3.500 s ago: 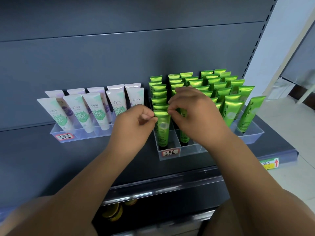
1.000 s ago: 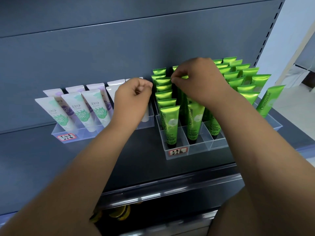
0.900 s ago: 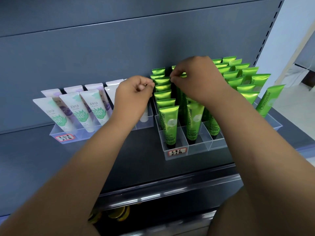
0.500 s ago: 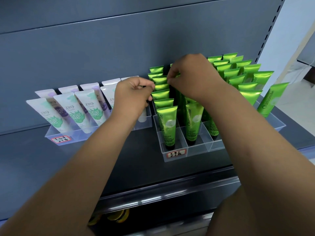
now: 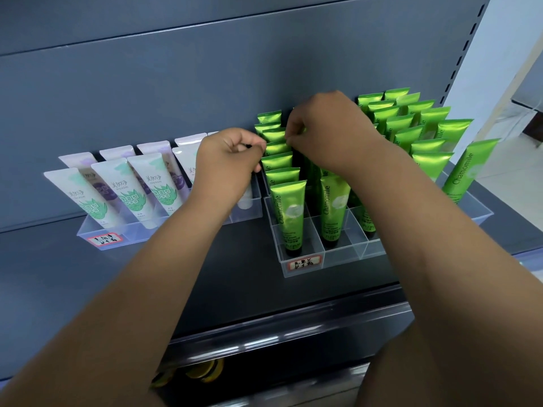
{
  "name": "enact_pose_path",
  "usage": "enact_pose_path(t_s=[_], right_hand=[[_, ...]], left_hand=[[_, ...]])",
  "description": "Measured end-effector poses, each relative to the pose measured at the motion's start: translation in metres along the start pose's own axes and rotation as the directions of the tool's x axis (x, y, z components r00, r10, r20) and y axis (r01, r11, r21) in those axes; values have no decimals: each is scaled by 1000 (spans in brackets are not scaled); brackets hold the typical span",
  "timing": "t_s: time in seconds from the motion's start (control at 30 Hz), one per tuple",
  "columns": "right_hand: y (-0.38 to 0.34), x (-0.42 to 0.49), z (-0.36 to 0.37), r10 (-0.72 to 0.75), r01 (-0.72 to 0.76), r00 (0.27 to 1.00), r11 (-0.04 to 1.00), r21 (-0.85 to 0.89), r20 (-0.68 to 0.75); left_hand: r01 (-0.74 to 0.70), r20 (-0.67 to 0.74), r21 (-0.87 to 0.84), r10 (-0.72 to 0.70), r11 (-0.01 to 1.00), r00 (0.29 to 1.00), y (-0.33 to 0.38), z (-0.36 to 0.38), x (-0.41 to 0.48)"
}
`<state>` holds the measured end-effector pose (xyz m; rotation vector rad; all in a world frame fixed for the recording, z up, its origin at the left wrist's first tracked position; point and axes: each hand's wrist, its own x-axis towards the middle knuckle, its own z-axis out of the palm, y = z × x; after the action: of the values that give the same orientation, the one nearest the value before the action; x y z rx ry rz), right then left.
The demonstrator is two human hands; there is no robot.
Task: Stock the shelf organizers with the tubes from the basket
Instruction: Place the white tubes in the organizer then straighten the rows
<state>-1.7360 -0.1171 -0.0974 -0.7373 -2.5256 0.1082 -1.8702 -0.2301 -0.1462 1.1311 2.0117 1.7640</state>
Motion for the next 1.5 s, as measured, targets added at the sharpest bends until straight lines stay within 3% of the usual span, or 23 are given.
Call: enact_pose_path(t_s=[1.5], right_hand=[[-6,-2,-4,-1,1,1000,999,-52,-5]], left_hand=[[45,-3,-28,-45,999,999,2,-3,-5]])
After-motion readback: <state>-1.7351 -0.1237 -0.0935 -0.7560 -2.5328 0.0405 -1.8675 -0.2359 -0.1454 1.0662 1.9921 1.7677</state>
